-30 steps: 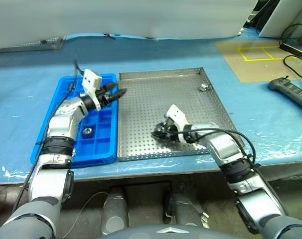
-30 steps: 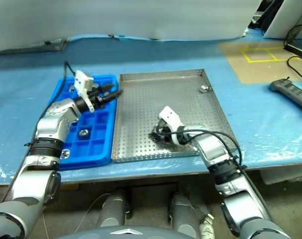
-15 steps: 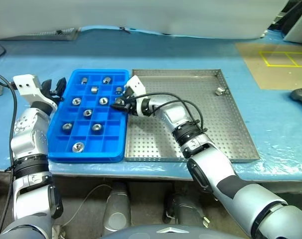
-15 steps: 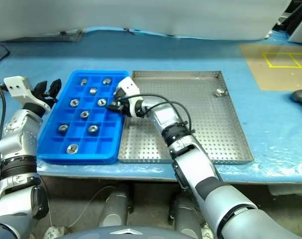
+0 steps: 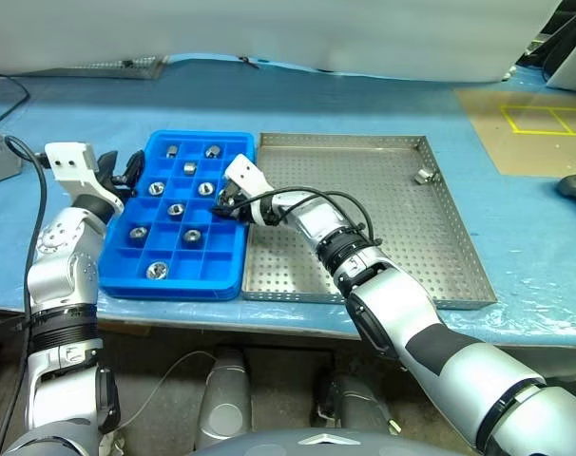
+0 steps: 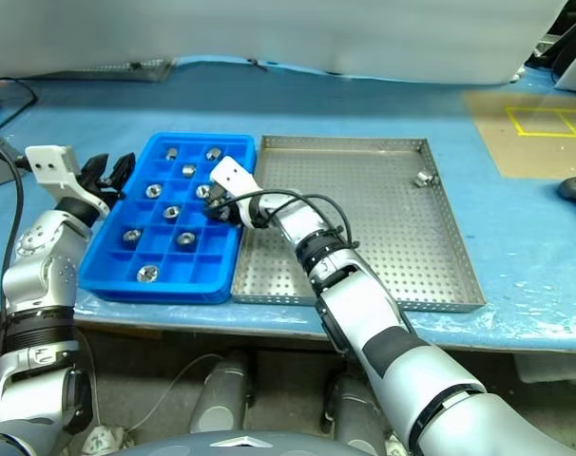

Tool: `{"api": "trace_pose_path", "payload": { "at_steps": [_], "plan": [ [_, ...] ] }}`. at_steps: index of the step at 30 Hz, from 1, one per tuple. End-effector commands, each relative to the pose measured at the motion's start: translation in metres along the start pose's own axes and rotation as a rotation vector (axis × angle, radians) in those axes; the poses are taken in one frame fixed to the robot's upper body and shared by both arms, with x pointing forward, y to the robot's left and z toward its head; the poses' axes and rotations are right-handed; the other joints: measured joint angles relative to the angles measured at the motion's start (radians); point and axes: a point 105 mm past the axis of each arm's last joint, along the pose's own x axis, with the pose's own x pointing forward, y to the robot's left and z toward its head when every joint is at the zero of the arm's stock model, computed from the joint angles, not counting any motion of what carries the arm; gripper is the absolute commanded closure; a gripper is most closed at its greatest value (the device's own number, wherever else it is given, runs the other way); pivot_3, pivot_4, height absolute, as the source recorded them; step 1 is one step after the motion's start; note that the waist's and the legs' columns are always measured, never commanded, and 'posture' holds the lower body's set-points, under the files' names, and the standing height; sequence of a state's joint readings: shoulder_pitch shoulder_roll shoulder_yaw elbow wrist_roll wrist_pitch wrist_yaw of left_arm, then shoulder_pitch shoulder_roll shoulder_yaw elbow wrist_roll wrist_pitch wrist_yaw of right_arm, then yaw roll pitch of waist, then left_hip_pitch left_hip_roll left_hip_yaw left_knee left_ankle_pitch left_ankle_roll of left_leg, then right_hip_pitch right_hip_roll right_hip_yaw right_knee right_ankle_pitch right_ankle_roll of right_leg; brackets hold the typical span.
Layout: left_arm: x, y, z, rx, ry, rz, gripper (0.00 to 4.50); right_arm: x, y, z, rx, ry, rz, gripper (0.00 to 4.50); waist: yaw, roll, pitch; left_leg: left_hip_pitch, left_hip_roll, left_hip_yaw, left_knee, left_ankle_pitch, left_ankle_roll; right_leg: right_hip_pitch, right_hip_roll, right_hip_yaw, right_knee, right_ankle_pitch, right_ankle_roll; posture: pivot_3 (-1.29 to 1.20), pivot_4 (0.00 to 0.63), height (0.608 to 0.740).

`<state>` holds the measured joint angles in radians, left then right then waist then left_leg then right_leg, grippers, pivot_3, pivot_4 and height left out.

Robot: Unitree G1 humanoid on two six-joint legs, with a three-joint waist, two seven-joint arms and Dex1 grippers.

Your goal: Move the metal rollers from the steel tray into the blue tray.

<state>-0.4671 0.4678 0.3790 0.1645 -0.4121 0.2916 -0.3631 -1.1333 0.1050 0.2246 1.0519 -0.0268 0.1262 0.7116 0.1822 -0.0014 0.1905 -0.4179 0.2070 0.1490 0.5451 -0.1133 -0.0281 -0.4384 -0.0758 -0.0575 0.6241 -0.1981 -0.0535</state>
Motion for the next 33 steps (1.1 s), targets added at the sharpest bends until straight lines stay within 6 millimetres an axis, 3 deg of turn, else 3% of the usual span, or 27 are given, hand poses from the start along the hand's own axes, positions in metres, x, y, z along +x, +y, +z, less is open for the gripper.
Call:
{"api": "trace_pose_path", "payload": {
  "at_steps": [1, 3, 5, 7, 11, 14, 15, 20, 23, 26, 33],
  "plan": [
    [0.006, -0.009, 0.016, 0.019, -0.051, -0.041, 1.69, -0.002, -0.002, 0.002, -0.012, -0.017, -0.011, 1.79, 0.001, 0.000, 0.000, 0.000, 0.000, 0.000, 0.000, 0.000, 0.000, 0.000, 0.000, 0.000, 0.000, 0.000, 0.000, 0.30, 0.150, 0.740],
    [0.012, -0.016, 0.015, 0.010, -0.050, -0.070, 1.69, -0.006, -0.006, 0.007, 0.018, -0.062, -0.025, 1.18, 0.002, 0.000, 0.000, 0.000, 0.000, 0.000, 0.000, 0.000, 0.000, 0.000, 0.000, 0.000, -0.001, 0.000, -0.001, 0.25, 0.150, 0.740],
    [0.020, -0.025, 0.015, -0.002, -0.050, -0.109, 1.69, -0.015, -0.019, 0.015, 0.066, -0.125, -0.076, 1.18, 0.002, 0.000, 0.000, -0.001, 0.000, 0.000, 0.000, 0.000, 0.000, 0.000, 0.000, 0.000, -0.001, 0.000, -0.001, 0.20, 0.150, 0.740],
    [0.028, -0.038, 0.014, -0.020, -0.053, -0.162, 1.69, -0.033, -0.047, 0.022, 0.131, -0.200, -0.204, 1.18, 0.001, 0.000, 0.000, -0.002, 0.000, 0.001, 0.001, 0.000, 0.000, 0.001, 0.000, 0.000, -0.001, 0.000, -0.001, 0.15, 0.150, 0.740],
    [0.046, -0.064, 0.012, -0.037, -0.052, -0.254, 1.69, -0.104, -0.129, 0.012, 0.326, -0.295, -0.611, 1.18, -0.003, 0.000, 0.000, -0.002, -0.001, 0.003, 0.003, 0.001, -0.001, 0.003, 0.000, 0.001, 0.000, 0.001, 0.000, 0.10, 0.150, 0.740],
    [0.056, -0.081, 0.007, -0.030, -0.042, -0.312, 1.69, -0.184, -0.184, -0.012, 0.363, -0.248, -1.007, 1.18, -0.015, 0.000, 0.000, -0.002, -0.001, 0.004, 0.005, 0.002, -0.002, 0.003, 0.000, 0.001, -0.001, 0.001, 0.000, 0.06, 0.150, 0.740],
    [0.057, -0.086, 0.005, -0.012, -0.036, -0.335, 1.69, -0.206, -0.194, -0.017, 0.364, -0.229, -1.103, 1.18, -0.021, 0.000, 0.000, -0.002, -0.002, 0.005, 0.005, 0.004, -0.006, 0.003, 0.001, 0.001, -0.001, 0.001, 0.000, 0.06, 0.150, 0.740],
    [0.052, -0.123, -0.009, 0.084, -0.007, -0.517, 1.69, -0.267, -0.211, -0.051, 0.369, -0.005, -1.376, 1.18, -0.067, 0.000, 0.000, -0.004, -0.004, 0.010, 0.005, 0.003, -0.004, 0.000, 0.002, 0.001, -0.002, 0.000, -0.001, 0.06, 0.150, 0.740],
    [0.050, -0.139, -0.018, 0.142, 0.007, -0.579, 1.69, -0.282, -0.211, -0.067, 0.394, 0.057, -1.444, 1.18, -0.090, 0.000, 0.000, -0.004, -0.003, 0.011, 0.004, 0.002, -0.002, -0.002, 0.004, 0.001, -0.002, -0.002, -0.003, 0.09, 0.150, 0.740],
    [0.050, -0.149, -0.018, 0.151, -0.004, -0.610, 1.69, -0.281, -0.209, -0.074, 0.432, 0.067, -1.426, 1.18, -0.093, 0.001, 0.001, -0.005, -0.001, 0.013, 0.004, 0.001, -0.001, -0.004, 0.006, 0.001, -0.001, -0.002, -0.004, 0.12, 0.150, 0.740],
    [0.045, -0.158, -0.018, 0.154, -0.014, -0.631, 1.69, -0.271, -0.211, -0.059, 0.334, 0.059, -1.363, 1.18, -0.073, 0.002, 0.001, -0.006, -0.001, 0.013, 0.012, -0.003, 0.006, -0.002, 0.004, 0.001, 0.001, -0.002, -0.004, 0.17, 0.150, 0.740]
  ]
}}
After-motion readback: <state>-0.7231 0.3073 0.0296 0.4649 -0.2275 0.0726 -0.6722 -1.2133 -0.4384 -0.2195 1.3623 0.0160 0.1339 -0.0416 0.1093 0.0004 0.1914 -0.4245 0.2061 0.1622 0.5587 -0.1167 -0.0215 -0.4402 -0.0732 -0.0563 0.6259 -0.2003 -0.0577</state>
